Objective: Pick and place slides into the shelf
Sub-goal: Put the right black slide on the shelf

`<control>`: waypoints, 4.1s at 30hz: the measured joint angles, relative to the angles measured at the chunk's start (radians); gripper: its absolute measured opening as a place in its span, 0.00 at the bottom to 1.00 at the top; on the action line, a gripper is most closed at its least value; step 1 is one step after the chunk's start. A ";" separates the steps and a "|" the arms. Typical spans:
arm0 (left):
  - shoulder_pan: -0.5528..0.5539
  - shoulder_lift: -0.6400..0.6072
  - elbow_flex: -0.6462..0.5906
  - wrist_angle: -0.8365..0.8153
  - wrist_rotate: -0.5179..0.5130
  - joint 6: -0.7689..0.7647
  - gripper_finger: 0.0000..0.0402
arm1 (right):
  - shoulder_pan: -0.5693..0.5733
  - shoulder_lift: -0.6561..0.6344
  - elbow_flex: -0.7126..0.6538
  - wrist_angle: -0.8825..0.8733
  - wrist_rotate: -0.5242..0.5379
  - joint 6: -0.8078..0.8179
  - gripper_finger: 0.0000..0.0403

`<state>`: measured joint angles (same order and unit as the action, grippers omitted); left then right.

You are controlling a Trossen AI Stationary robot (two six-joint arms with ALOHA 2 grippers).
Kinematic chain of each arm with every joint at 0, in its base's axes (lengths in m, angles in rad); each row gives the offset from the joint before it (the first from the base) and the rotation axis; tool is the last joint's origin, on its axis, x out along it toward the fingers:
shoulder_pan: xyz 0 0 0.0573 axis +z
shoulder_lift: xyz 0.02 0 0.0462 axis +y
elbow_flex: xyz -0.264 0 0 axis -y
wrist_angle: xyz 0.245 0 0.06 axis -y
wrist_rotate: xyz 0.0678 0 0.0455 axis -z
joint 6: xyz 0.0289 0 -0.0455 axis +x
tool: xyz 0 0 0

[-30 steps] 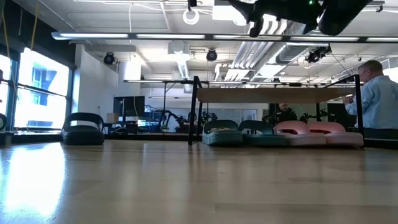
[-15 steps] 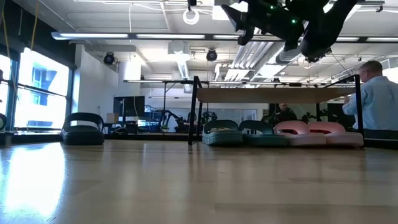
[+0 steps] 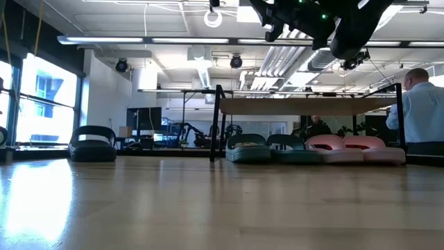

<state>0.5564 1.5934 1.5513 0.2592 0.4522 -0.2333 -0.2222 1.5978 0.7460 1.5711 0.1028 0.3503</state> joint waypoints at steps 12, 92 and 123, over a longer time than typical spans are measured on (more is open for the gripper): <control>-0.001 -0.004 0.002 0.013 0.008 0.000 0.19 | -0.002 0.000 0.068 -0.011 -0.029 -0.025 0.20; -0.002 0.000 -0.002 -0.256 0.208 0.462 0.82 | 0.211 -0.472 0.072 -0.833 0.701 -0.119 0.10; -0.001 -0.001 -0.001 -0.592 0.300 0.727 0.82 | 0.433 -0.746 0.071 -2.166 0.893 1.436 0.10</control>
<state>0.5552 1.5925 1.5505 -0.3324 0.7521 0.4935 0.2106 0.8519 0.8165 -0.5945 0.9954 1.7865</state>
